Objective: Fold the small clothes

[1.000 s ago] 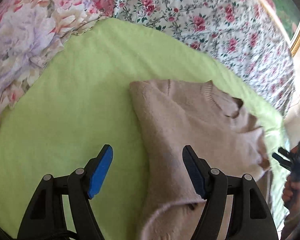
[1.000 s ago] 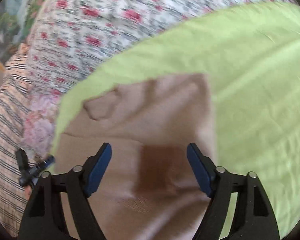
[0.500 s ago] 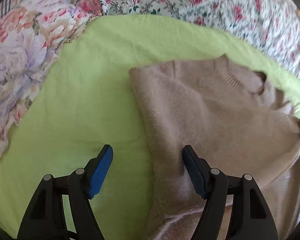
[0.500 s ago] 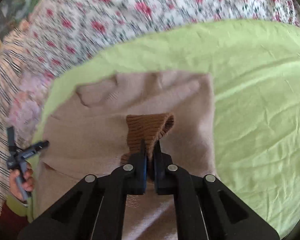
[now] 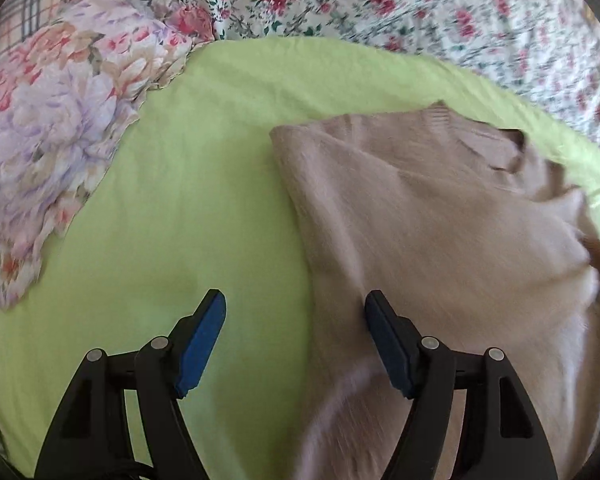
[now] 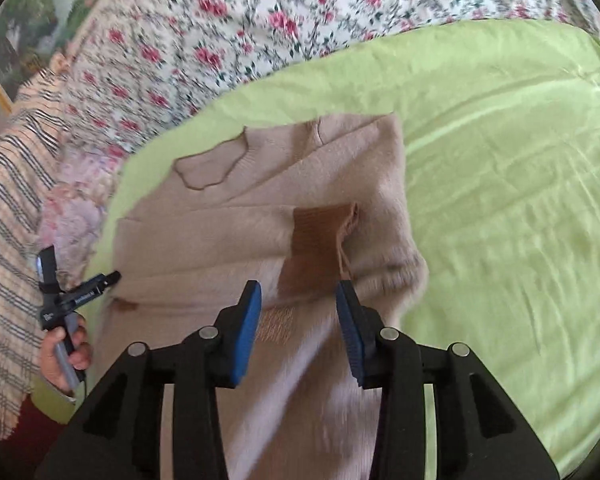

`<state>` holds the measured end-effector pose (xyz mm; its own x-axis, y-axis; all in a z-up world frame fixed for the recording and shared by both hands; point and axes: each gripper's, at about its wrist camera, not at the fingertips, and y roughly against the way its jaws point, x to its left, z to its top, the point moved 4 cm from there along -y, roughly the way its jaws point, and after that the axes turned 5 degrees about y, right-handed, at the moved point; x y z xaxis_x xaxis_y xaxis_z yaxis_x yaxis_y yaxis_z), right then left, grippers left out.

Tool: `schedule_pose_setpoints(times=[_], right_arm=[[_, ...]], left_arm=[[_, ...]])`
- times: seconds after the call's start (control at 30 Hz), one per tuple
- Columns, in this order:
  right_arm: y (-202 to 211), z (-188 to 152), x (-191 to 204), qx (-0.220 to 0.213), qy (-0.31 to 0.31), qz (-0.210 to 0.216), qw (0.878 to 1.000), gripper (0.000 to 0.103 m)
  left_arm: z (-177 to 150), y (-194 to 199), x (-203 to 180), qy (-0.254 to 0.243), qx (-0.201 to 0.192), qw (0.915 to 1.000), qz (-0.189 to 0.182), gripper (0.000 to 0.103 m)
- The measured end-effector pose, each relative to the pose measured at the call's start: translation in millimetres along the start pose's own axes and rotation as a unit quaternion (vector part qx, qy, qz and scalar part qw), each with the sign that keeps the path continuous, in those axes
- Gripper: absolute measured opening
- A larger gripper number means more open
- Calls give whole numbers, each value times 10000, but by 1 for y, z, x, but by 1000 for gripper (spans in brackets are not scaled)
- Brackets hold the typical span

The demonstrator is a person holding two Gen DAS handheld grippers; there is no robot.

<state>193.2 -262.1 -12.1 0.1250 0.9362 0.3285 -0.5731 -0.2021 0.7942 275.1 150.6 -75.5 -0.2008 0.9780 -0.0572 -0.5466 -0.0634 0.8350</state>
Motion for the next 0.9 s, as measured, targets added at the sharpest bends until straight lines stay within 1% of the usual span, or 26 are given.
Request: schedule_pose_setpoints(times=[0.1, 0.2, 0.37, 0.57, 0.67, 0.73, 0.83, 0.9], right_arm=[[21, -22, -9, -64, -171, 50, 9998, 41], [38, -47, -14, -48, -209, 19, 9998, 41], [61, -82, -21, 14, -260, 23, 9997, 41], [84, -126, -20, 140, -98, -92, 9998, 41], [91, -150, -21, 255, -116, 42, 9996, 41], [95, -162, -22, 321, -121, 67, 9994, 41], [99, -175, -24, 410, -148, 192, 9989, 41], [102, -182, -25, 469, -191, 329, 9982, 41]], left_arm=[[-29, 29, 0, 55, -4, 9996, -293, 72], [-63, 57, -2, 103, 16, 9987, -492, 73], [-129, 88, 0, 312, 358, 9956, -809, 73], [-177, 111, 6, 593, 570, 9921, -953, 73], [-196, 121, 7, 668, 666, 9900, -1047, 74], [-209, 128, 7, 622, 685, 9902, -1044, 77], [-230, 140, 6, 546, 730, 9900, -1079, 81], [-242, 146, 6, 575, 782, 9880, -1204, 82]])
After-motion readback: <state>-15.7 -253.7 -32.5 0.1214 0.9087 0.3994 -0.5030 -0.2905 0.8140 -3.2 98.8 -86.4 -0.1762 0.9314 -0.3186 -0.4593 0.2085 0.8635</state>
